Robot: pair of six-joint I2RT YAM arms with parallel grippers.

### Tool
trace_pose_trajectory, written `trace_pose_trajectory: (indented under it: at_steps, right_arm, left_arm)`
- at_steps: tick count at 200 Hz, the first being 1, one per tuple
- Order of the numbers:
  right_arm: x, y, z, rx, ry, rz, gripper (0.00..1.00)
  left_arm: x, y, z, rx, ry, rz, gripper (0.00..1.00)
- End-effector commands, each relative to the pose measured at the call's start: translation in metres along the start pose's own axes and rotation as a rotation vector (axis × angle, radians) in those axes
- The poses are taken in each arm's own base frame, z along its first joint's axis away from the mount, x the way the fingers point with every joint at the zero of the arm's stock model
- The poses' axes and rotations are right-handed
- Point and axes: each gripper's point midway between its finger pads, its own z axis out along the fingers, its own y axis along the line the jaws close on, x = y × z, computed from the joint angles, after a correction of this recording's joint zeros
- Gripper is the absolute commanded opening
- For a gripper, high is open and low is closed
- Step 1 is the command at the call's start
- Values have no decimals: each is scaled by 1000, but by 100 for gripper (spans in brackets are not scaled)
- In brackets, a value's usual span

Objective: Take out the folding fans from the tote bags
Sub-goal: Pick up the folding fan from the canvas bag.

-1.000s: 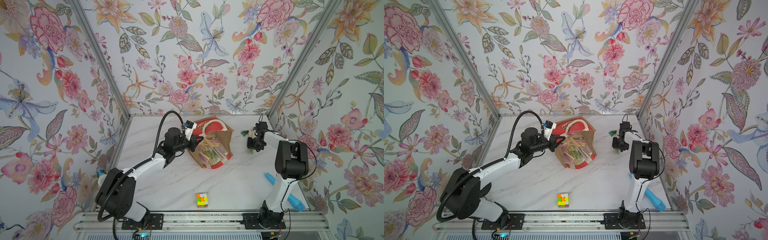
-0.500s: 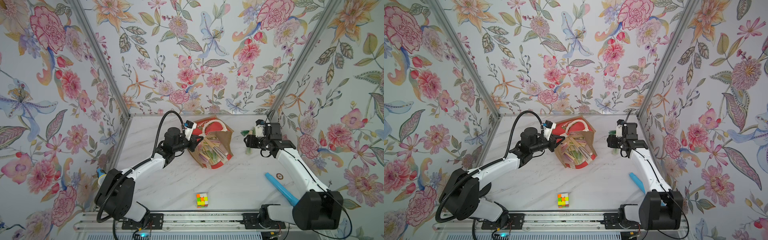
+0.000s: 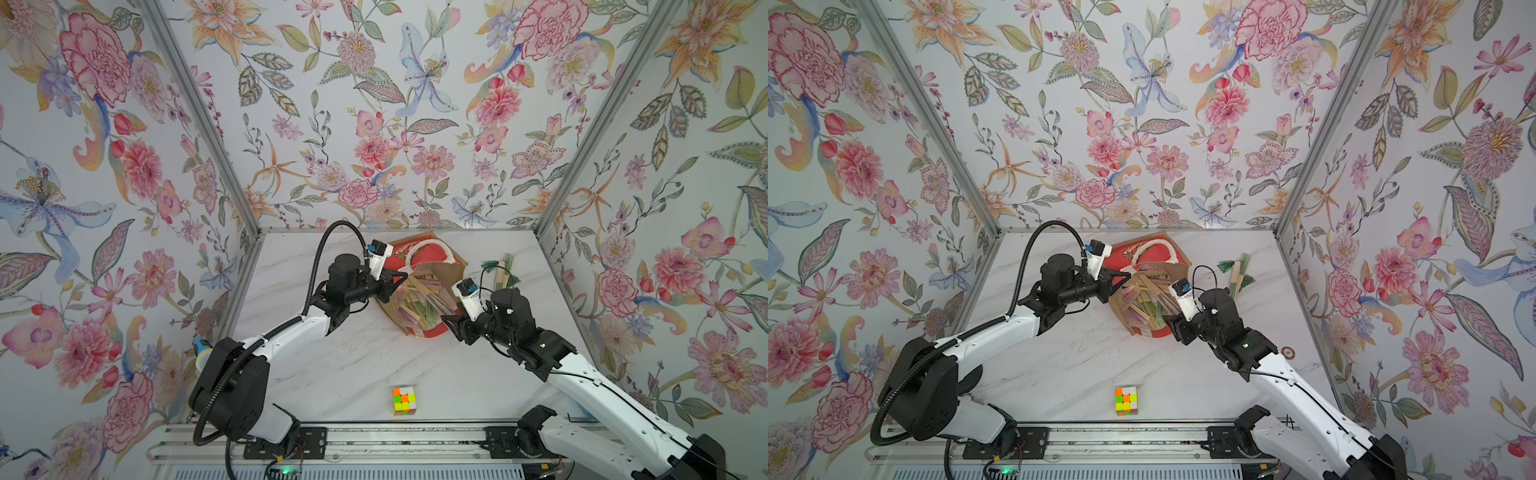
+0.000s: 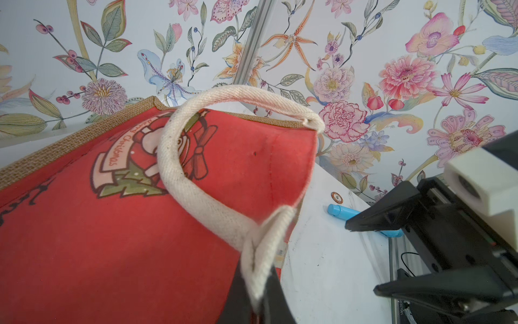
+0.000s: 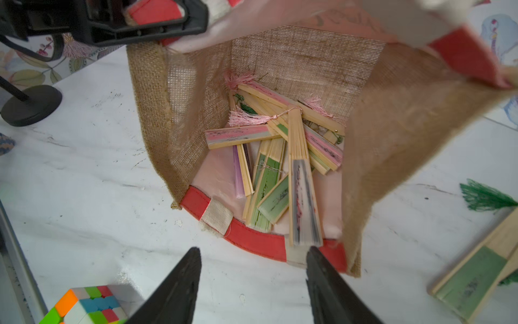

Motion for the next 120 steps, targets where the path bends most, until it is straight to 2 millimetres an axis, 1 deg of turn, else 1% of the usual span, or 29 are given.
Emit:
trace_pose_trajectory:
  at_steps: [1,7,9,12,31,50,74,93,95,97,120]
  right_arm:
    - [-18,-16,18,113,-70,-89,62]
    - [-16,-18,25,117,-51,-97,62]
    - [-15,-11,28,104,-44,-111,62]
    - [-15,-10,31,104,-39,-119,62]
    - [-6,-14,49,134,21,-157,61]
    - [5,-22,61,171,59,-188,61]
    - [18,-35,73,207,112,-209,60]
    - [24,-35,82,200,141,-212,60]
    - [25,-44,82,219,146,-199,60]
    - [26,-47,82,225,149,-195,60]
    - [27,-57,89,241,152,-162,59]
  left_arm:
    - [-11,-7,-2,43,-19,-21,0]
    - [-11,-6,-2,44,-17,-22,0]
    - [-10,-6,-1,43,-16,-24,0]
    - [-10,-6,-1,44,-15,-23,0]
    - [-9,-6,0,47,-10,-29,0]
    - [-9,-6,0,48,-9,-29,0]
    - [-8,-7,0,52,-4,-27,0]
    - [-8,-8,0,58,-3,-30,0]
    - [-8,-8,0,58,-3,-29,0]
    - [-8,-7,0,58,-4,-28,0]
    - [-8,-14,1,101,-6,-39,0]
